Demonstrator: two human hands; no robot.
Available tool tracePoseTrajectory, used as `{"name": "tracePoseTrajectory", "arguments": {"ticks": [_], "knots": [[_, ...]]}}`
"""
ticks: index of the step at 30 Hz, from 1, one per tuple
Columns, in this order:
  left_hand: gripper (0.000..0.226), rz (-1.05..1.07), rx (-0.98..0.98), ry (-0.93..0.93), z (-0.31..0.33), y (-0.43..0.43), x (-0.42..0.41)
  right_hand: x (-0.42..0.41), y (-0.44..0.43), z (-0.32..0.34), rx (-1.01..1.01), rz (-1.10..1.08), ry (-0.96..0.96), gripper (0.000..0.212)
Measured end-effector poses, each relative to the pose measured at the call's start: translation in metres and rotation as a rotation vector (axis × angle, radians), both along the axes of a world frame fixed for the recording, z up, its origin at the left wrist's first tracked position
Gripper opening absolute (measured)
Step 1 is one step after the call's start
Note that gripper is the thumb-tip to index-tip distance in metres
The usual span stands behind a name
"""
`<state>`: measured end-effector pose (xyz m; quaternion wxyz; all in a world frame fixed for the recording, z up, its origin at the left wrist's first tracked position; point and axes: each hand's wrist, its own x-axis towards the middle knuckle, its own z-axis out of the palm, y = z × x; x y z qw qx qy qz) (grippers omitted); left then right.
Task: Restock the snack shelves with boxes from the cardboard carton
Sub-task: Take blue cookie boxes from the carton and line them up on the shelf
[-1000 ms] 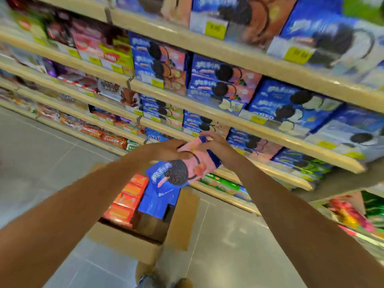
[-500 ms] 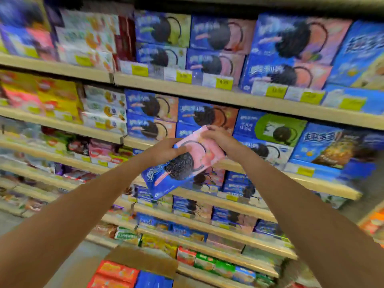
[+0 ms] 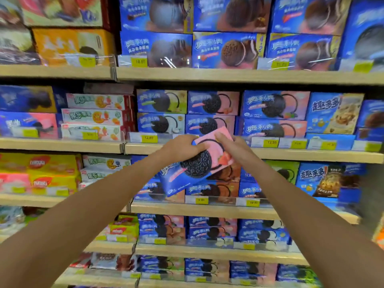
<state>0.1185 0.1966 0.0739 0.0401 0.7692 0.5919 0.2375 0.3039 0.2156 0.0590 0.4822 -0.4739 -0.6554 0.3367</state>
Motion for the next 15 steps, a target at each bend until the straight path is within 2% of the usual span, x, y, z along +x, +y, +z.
{"name": "tracePoseTrajectory", "arguments": {"ticks": [4,9,11,13,15], "knots": [[0.064,-0.037,0.119,-0.020,0.023,0.011,0.003,-0.002,0.013,0.015,0.054,-0.218,0.077,0.039],[0.059,0.117,0.400,-0.053,0.030,0.045,-0.023,0.007,0.043,0.031,0.059,-0.358,0.239,0.045],[0.065,0.143,0.325,-0.216,0.028,0.064,-0.035,0.011,0.060,0.035,0.048,-0.408,0.288,0.049],[0.071,0.133,0.078,-0.504,0.026,0.076,-0.038,0.011,0.076,0.038,0.028,-0.434,0.324,0.054],[0.052,0.039,-0.097,-0.700,0.029,0.087,-0.038,0.010,0.088,0.042,0.008,-0.414,0.359,0.066]]}}
